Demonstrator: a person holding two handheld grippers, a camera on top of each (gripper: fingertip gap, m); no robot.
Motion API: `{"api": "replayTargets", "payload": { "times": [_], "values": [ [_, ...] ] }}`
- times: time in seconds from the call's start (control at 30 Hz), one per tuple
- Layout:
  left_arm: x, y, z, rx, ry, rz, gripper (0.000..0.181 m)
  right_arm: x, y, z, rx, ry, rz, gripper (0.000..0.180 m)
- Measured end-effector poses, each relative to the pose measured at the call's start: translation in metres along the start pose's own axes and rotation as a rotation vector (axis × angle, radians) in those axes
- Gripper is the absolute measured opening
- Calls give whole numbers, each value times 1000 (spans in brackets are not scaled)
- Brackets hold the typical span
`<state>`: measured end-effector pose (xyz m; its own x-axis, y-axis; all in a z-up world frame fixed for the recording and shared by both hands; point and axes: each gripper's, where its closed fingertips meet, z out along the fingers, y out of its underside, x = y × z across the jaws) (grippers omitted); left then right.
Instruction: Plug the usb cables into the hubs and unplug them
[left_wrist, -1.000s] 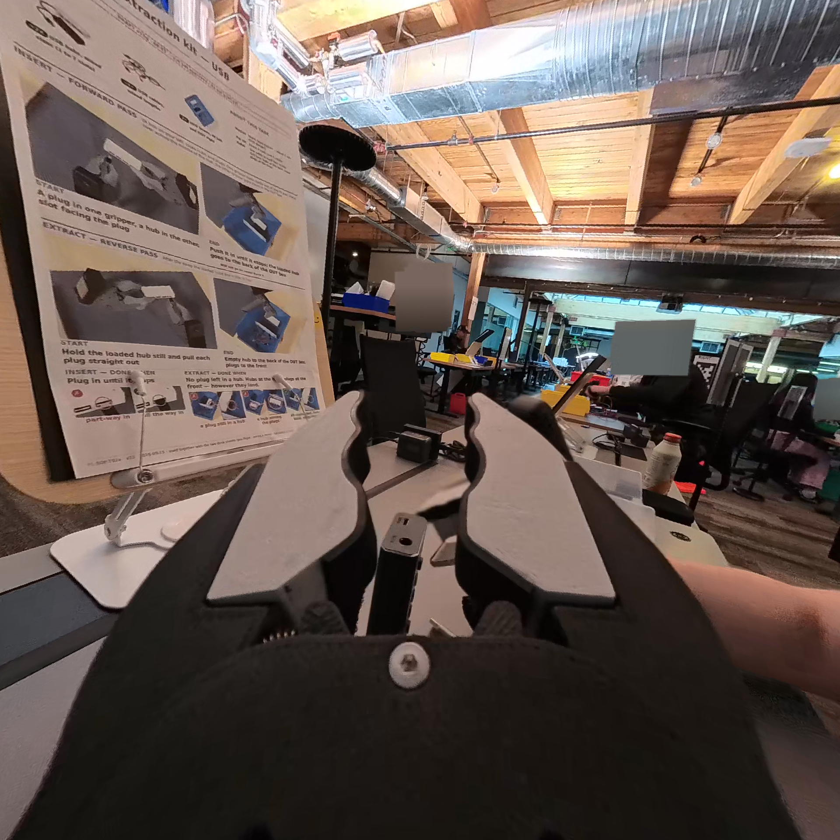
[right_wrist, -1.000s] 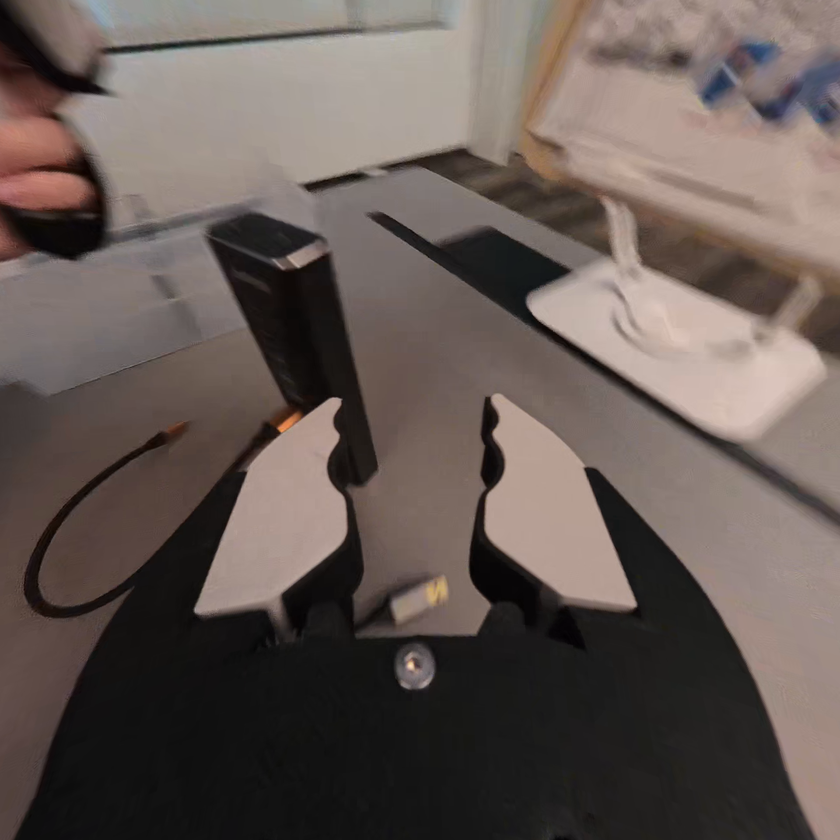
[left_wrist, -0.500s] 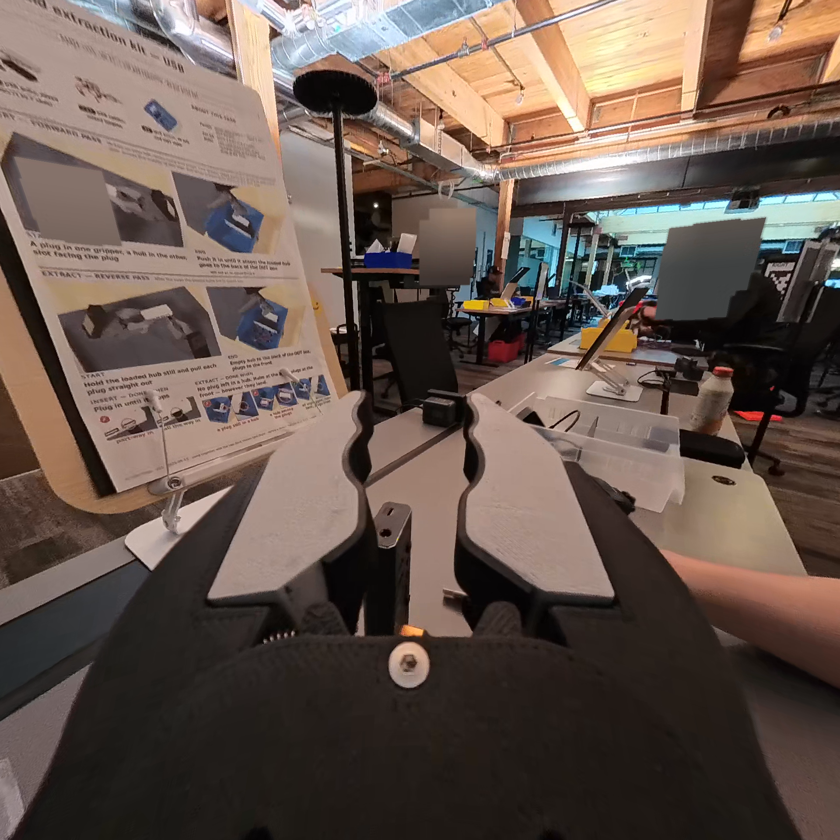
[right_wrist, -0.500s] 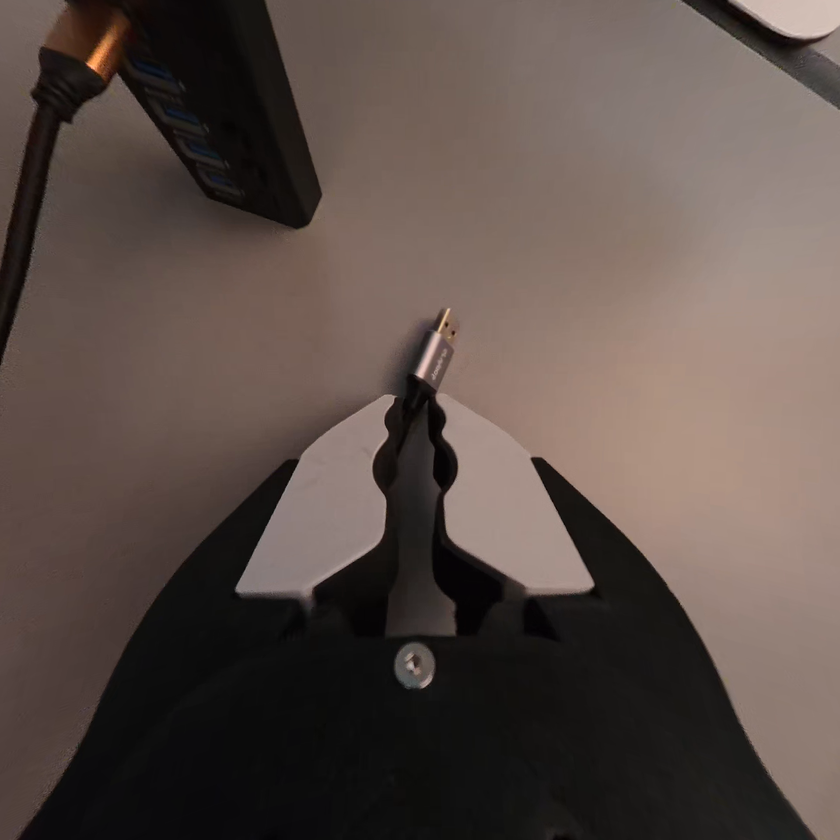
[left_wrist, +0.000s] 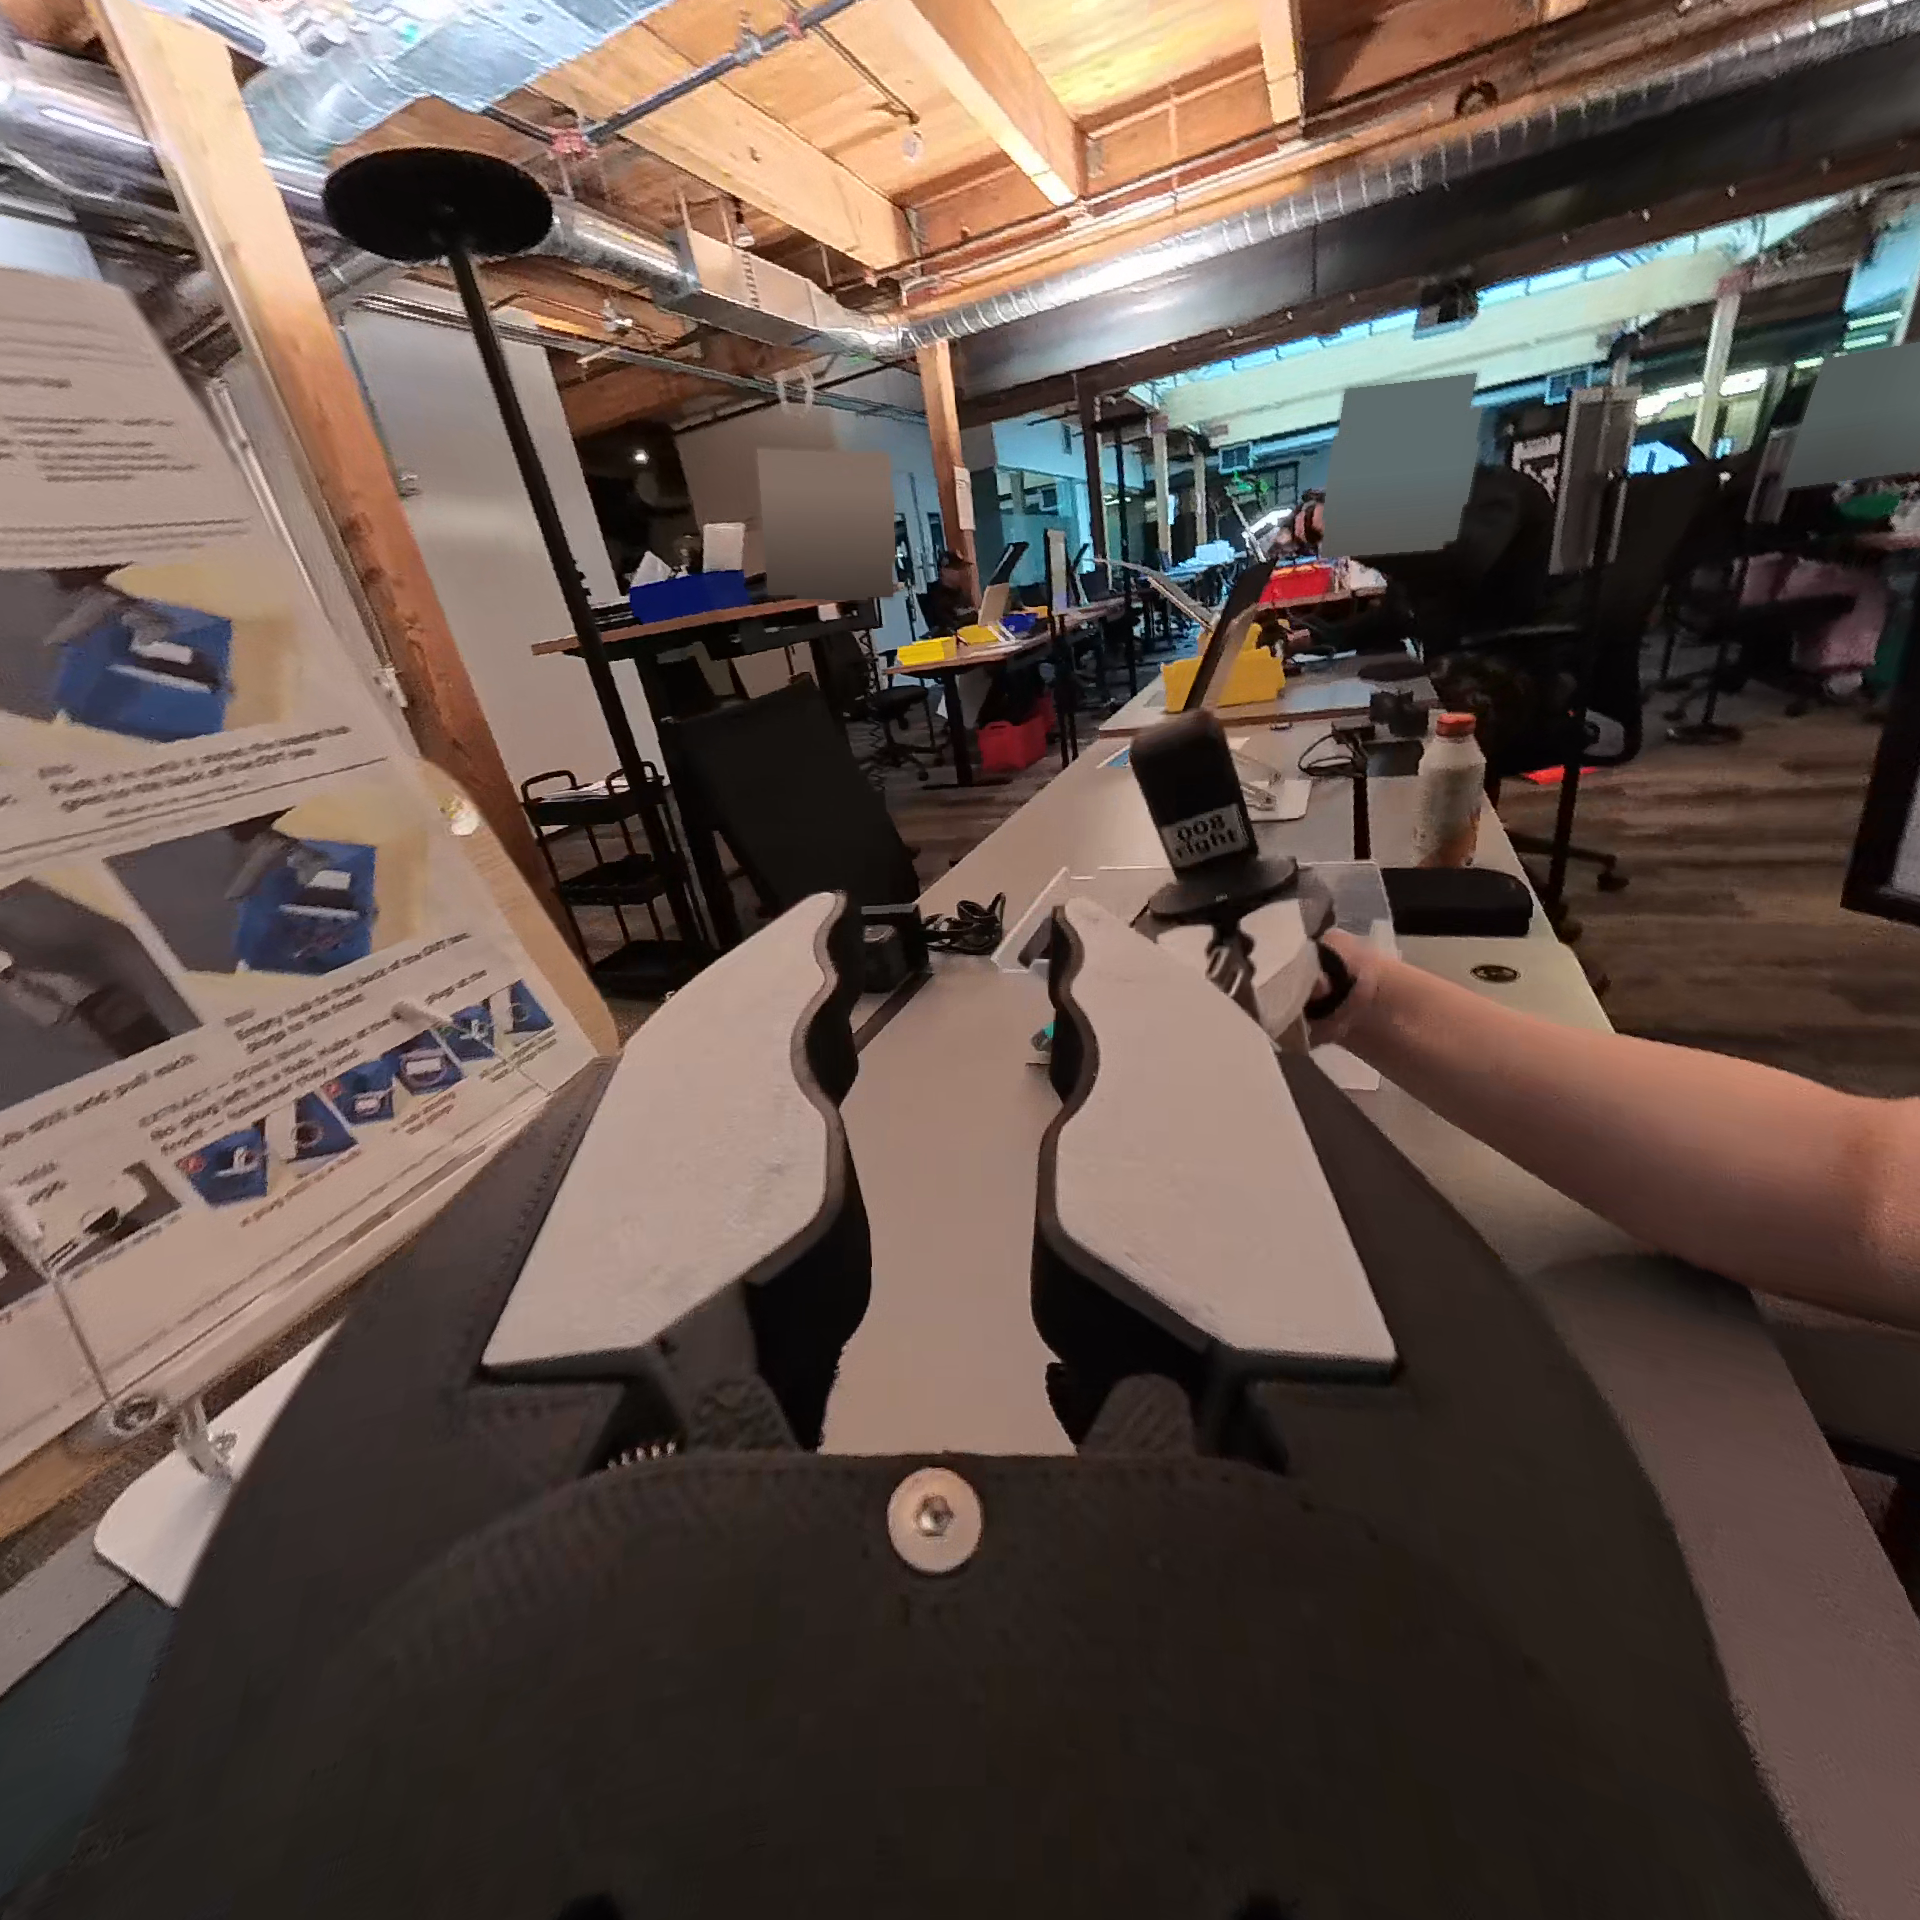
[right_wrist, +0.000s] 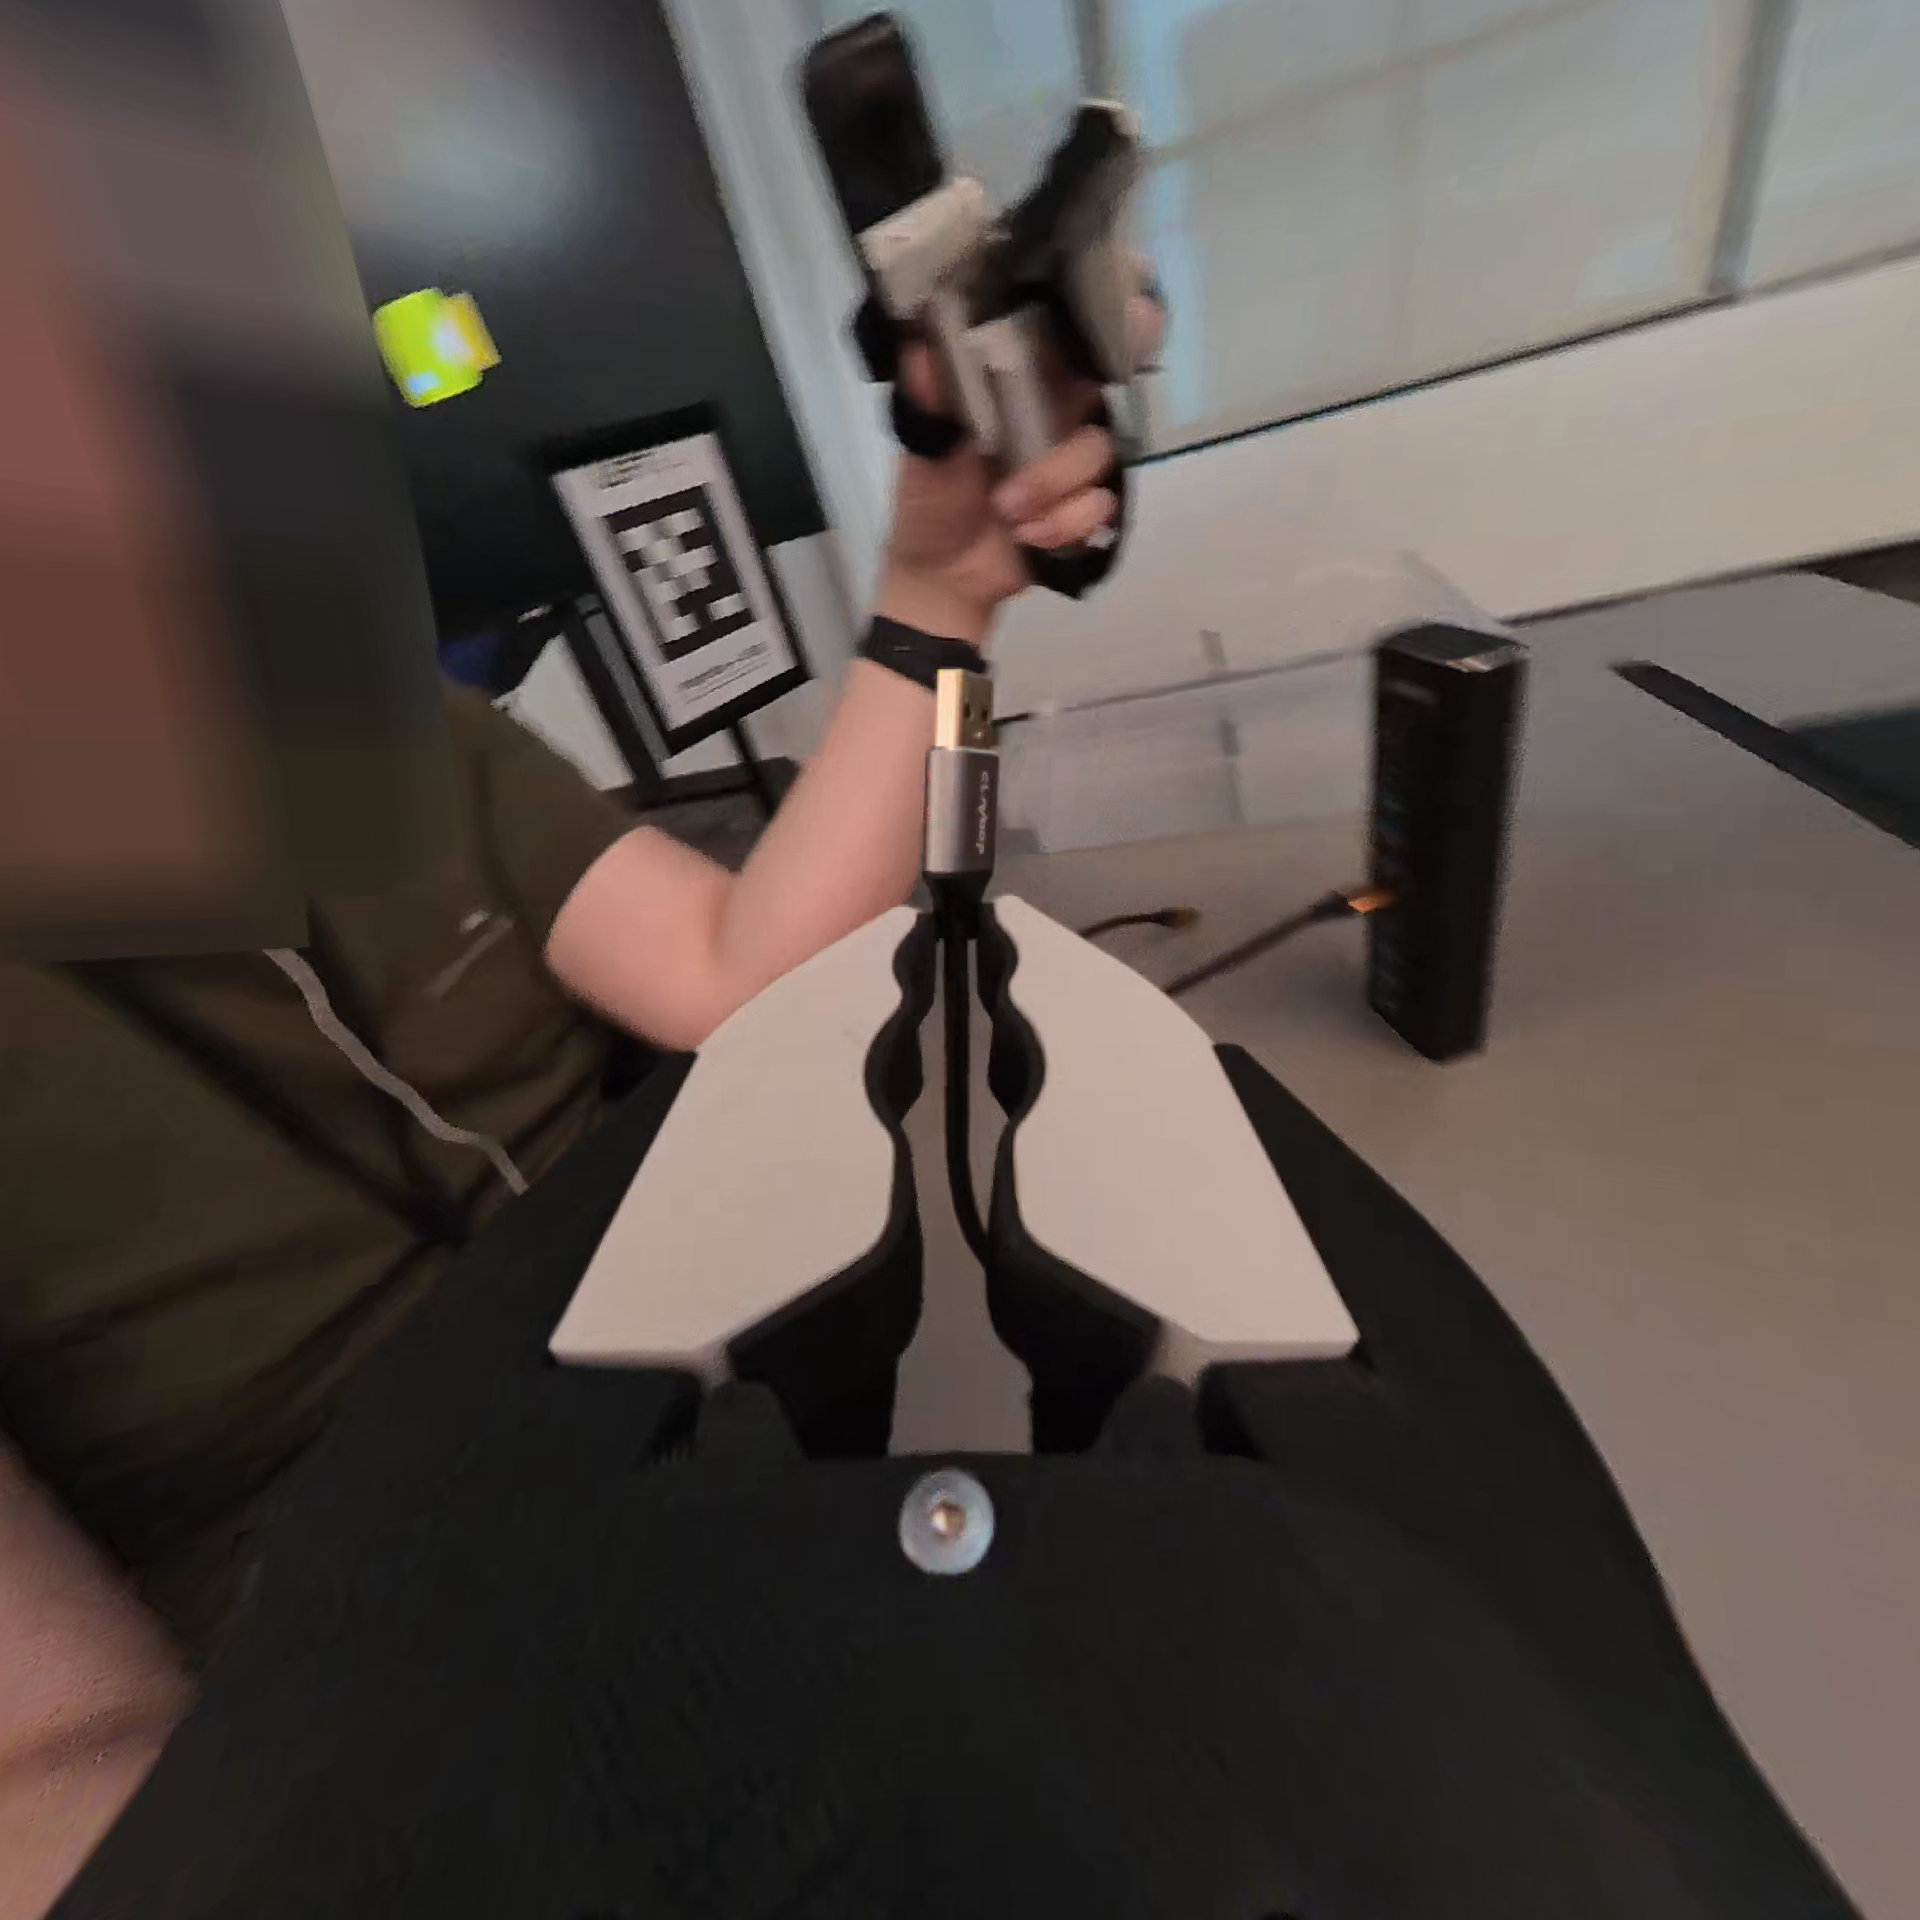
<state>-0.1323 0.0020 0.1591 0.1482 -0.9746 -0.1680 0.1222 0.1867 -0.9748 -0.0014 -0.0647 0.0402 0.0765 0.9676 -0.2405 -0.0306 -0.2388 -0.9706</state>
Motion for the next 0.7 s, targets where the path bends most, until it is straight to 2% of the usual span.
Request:
{"api": "replayTargets", "payload": {
  "times": [0.13, 0.23, 0.5, 0.7],
  "values": [
    [12, -12, 1, 28, 17, 22, 32, -28, -13, 3, -61, -183, -120, 8],
    [17, -21, -4, 61, 25, 24, 30, -36, -17, 7, -128, -236, -188, 8],
    [21, -30, -6, 62, -13, 42, 30, -37, -30, 0, -137, -211, -275, 8],
    [46, -29, 15, 15, 69, 59, 33, -37, -33, -5, -131, -199, -304, 8]
  ]
}}
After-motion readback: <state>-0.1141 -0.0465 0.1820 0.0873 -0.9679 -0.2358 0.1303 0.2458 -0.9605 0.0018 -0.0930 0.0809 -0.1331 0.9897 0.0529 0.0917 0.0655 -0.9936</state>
